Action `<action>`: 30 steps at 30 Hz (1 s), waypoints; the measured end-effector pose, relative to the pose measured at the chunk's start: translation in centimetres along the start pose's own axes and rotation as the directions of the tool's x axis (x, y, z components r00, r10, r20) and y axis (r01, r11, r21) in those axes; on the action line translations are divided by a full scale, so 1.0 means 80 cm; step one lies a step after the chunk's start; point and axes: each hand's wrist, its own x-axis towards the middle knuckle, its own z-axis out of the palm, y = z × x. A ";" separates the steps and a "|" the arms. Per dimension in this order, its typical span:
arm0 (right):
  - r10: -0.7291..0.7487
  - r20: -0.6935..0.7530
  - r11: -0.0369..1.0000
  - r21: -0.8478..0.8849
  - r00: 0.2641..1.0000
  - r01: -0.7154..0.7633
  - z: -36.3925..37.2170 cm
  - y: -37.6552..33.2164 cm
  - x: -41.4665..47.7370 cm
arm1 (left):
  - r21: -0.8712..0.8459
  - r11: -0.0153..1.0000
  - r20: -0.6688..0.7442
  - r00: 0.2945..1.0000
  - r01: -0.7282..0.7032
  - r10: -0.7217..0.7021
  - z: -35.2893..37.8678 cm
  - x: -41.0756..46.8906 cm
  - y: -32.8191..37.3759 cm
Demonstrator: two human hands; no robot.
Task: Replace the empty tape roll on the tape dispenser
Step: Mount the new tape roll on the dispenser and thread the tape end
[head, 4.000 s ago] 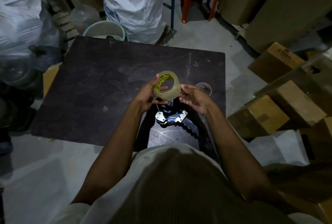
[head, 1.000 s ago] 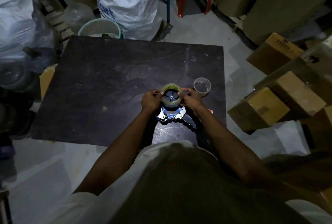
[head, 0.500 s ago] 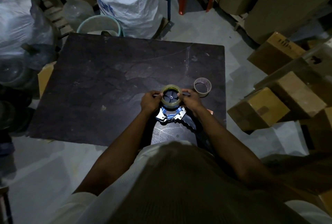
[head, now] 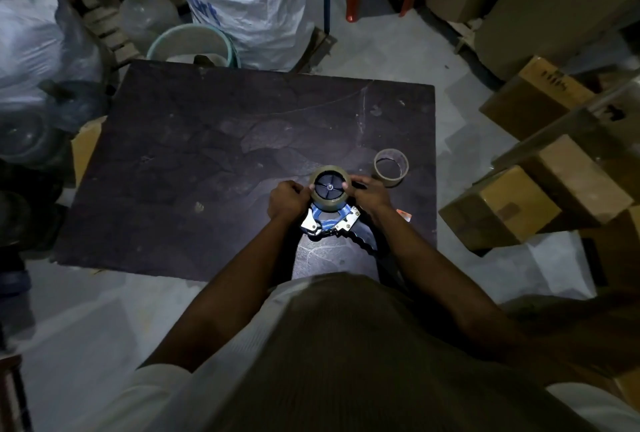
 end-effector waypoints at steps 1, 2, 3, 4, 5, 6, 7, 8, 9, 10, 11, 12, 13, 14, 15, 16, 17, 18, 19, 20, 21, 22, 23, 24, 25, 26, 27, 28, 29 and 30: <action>0.007 -0.019 0.999 -0.036 1.000 -0.008 -0.001 -0.003 -0.007 | 0.010 1.000 -0.013 1.000 -0.011 0.011 0.000 -0.003 0.002; 0.008 -0.037 0.997 -0.073 0.999 -0.011 -0.005 -0.010 -0.019 | 0.010 1.000 -0.012 1.000 0.005 -0.005 -0.001 -0.008 0.003; -0.002 -0.041 0.994 -0.108 0.999 -0.003 -0.008 -0.013 -0.029 | -0.012 1.000 -0.030 0.999 0.010 -0.011 0.002 -0.008 -0.001; -0.015 -0.035 0.990 -0.139 0.999 0.010 -0.012 -0.013 -0.037 | -0.051 0.998 -0.034 0.998 0.042 -0.044 -0.001 -0.016 -0.001; -0.034 -0.018 0.987 -0.158 0.999 0.030 -0.015 -0.014 -0.046 | -0.089 0.993 -0.033 0.996 0.077 -0.080 0.004 -0.010 -0.014; -0.041 0.006 0.986 -0.162 0.999 0.041 -0.020 -0.014 -0.056 | -0.152 0.979 -0.021 0.990 0.133 -0.137 0.001 -0.014 -0.019; -0.039 0.036 0.986 -0.163 0.999 0.044 -0.025 -0.013 -0.065 | -0.204 0.958 -0.007 0.978 0.202 -0.208 0.003 -0.010 -0.030; -0.023 0.070 0.986 -0.165 0.997 0.035 -0.030 -0.013 -0.074 | -0.285 0.911 0.034 0.953 0.299 -0.302 0.002 -0.014 -0.036; -0.003 0.106 0.985 -0.171 0.994 0.021 -0.034 -0.011 -0.082 | -0.369 0.841 0.090 0.915 0.397 -0.393 0.002 -0.018 -0.042; 0.015 0.138 0.983 -0.182 0.990 0.011 -0.036 -0.008 -0.087 | -0.447 0.755 0.195 0.876 0.480 -0.441 -0.002 -0.032 -0.042; 0.024 0.166 0.982 -0.190 0.986 0.008 -0.038 -0.003 -0.092 | -0.514 0.678 0.304 0.851 0.526 -0.429 -0.002 -0.040 -0.044; 0.032 0.184 0.982 -0.187 0.982 0.003 -0.038 0.001 -0.095 | -0.535 0.641 0.386 0.835 0.550 -0.393 -0.003 -0.049 -0.044; 0.043 0.191 0.985 -0.174 0.981 -0.009 -0.037 0.004 -0.097 | -0.573 0.610 0.428 0.835 0.547 -0.346 -0.003 -0.056 -0.043; 0.053 0.191 0.989 -0.148 0.980 -0.025 -0.036 0.006 -0.100 | -0.597 0.596 0.432 0.841 0.537 -0.324 -0.003 -0.062 -0.041; 0.060 0.182 0.991 -0.128 0.982 -0.037 -0.034 0.007 -0.103 | -0.648 0.574 0.405 0.865 0.501 -0.297 -0.002 -0.061 -0.045; 0.061 0.174 0.993 -0.108 0.983 -0.042 -0.033 0.004 -0.106 | -0.698 0.547 0.370 0.887 0.462 -0.277 -0.004 -0.062 -0.045; 0.065 0.176 0.994 -0.094 0.982 -0.049 -0.031 0.001 -0.109 | -0.743 0.513 0.343 0.903 0.429 -0.259 -0.005 -0.059 -0.048; 0.081 0.195 0.994 -0.082 0.978 -0.066 -0.028 -0.002 -0.110 | -0.771 0.483 0.324 0.909 0.414 -0.262 -0.009 -0.057 -0.050; 0.104 0.222 0.993 -0.083 0.970 -0.088 -0.025 -0.004 -0.110 | -0.797 0.449 0.321 0.913 0.404 -0.253 -0.013 -0.055 -0.052; 0.129 0.249 0.990 -0.095 0.960 -0.108 -0.021 -0.005 -0.110 | -0.809 0.433 0.316 0.915 0.398 -0.251 -0.018 -0.058 -0.050; 0.148 0.281 0.987 -0.109 0.948 -0.122 -0.017 -0.005 -0.111 | -0.827 0.407 0.315 0.920 0.387 -0.234 -0.018 -0.057 -0.051; 0.163 0.311 0.984 -0.117 0.936 -0.133 -0.012 -0.005 -0.113 | -0.836 0.400 0.307 0.924 0.377 -0.229 -0.019 -0.062 -0.047; 0.172 0.335 0.983 -0.120 0.926 -0.139 -0.008 -0.005 -0.116 | -0.840 0.401 0.302 0.928 0.366 -0.217 -0.016 -0.064 -0.045; 0.167 0.354 0.984 -0.120 0.920 -0.133 -0.005 -0.006 -0.120 | -0.829 0.433 0.295 0.934 0.355 -0.203 -0.014 -0.070 -0.040; 0.157 0.364 0.985 -0.123 0.918 -0.120 -0.003 -0.007 -0.123 | -0.819 0.461 0.292 0.940 0.341 -0.177 -0.010 -0.073 -0.040; 0.152 0.365 0.985 -0.129 0.919 -0.112 -0.001 -0.008 -0.125 | -0.811 0.480 0.291 0.942 0.335 -0.165 -0.008 -0.077 -0.038; 0.151 0.361 0.985 -0.139 0.920 -0.107 0.000 -0.008 -0.126 | -0.806 0.496 0.279 0.947 0.322 -0.162 -0.007 -0.081 -0.037; 0.151 0.361 0.983 -0.151 0.920 -0.102 0.001 -0.008 -0.125 | -0.798 0.516 0.263 0.951 0.310 -0.164 -0.008 -0.085 -0.034; 0.152 0.359 0.981 -0.166 0.921 -0.097 0.001 -0.008 -0.124 | -0.790 0.542 0.237 0.958 0.287 -0.162 -0.008 -0.087 -0.033; 0.156 0.356 0.979 -0.178 0.921 -0.097 0.001 -0.009 -0.123 | -0.770 0.583 0.201 0.966 0.258 -0.162 -0.010 -0.090 -0.030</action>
